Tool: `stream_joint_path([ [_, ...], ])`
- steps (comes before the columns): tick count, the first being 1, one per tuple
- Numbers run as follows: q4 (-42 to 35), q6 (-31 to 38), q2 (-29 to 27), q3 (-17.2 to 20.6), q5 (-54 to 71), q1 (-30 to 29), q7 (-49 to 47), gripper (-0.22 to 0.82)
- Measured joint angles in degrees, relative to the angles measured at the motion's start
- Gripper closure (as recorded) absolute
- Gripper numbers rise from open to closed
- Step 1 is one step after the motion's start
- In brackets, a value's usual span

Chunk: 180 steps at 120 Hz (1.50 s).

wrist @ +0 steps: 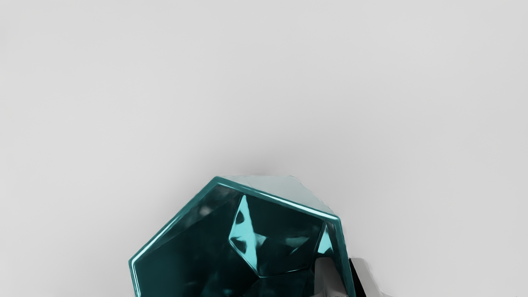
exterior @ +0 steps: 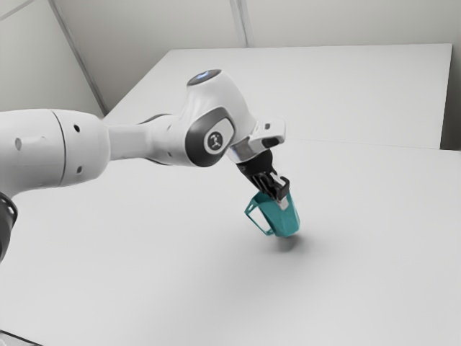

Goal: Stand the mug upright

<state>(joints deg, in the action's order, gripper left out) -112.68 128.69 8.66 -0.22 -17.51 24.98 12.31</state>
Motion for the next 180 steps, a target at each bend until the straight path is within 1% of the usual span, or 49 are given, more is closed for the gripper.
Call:
stream_joint_path([
  [28,-1.16,-1.93,-0.37,-3.54,6.32,-0.11,-2.89,0.79],
  [52,-1.07,-3.91,-0.63,-5.31,11.07,-0.1,-4.98,0.79],
  [62,-1.01,-4.95,-0.71,-6.92,12.97,0.07,-5.86,0.79],
  [77,-0.99,-5.95,-0.71,-9.02,14.94,-0.19,-7.01,0.79],
  [118,-0.91,-6.51,0.16,-12.42,16.65,-0.24,-9.22,0.79],
  [180,-1.44,-4.61,1.34,-12.96,17.08,-0.37,-12.16,0.79],
])
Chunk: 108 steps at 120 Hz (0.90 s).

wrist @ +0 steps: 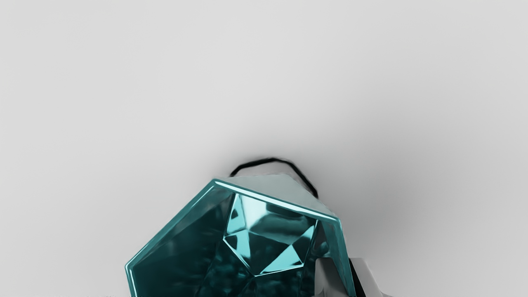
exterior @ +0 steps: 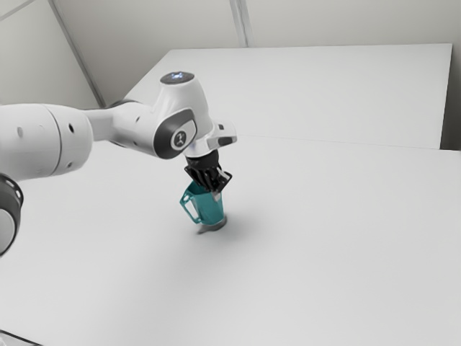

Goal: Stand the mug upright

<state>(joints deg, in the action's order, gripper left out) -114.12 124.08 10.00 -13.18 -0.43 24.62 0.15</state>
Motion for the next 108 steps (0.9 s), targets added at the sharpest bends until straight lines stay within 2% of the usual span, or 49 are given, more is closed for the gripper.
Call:
stream_joint_path([
  [68,-0.59,-0.88,0.68,0.01,-0.06,0.0,-2.43,0.78],
  [80,-0.52,-1.38,0.68,0.06,-0.32,0.01,-2.49,0.71],
  [108,-0.46,-2.15,0.41,0.08,-0.65,0.01,-2.42,0.42],
])
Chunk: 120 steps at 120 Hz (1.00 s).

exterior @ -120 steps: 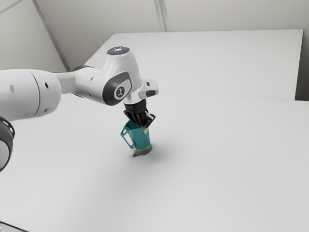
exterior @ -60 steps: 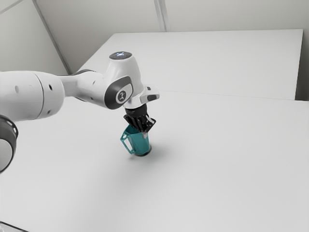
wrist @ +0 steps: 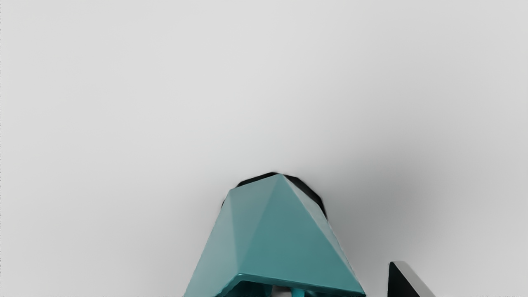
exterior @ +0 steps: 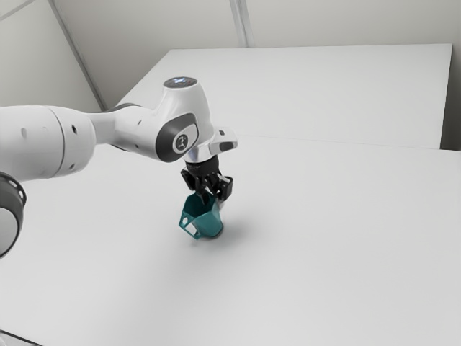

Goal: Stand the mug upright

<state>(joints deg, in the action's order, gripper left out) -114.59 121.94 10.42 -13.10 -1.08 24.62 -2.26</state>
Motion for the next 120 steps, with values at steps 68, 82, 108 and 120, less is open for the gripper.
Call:
stream_joint_path([
  [68,4.52,-7.37,-6.79,1.99,0.73,-0.47,-0.55,0.06],
  [82,12.11,-10.61,-6.6,9.03,3.04,-5.67,0.38,0.04],
  [108,26.13,-20.29,-6.07,22.56,4.38,-18.96,3.01,0.01],
  [120,28.47,-24.46,-6.11,22.77,4.54,-20.76,4.28,0.01],
])
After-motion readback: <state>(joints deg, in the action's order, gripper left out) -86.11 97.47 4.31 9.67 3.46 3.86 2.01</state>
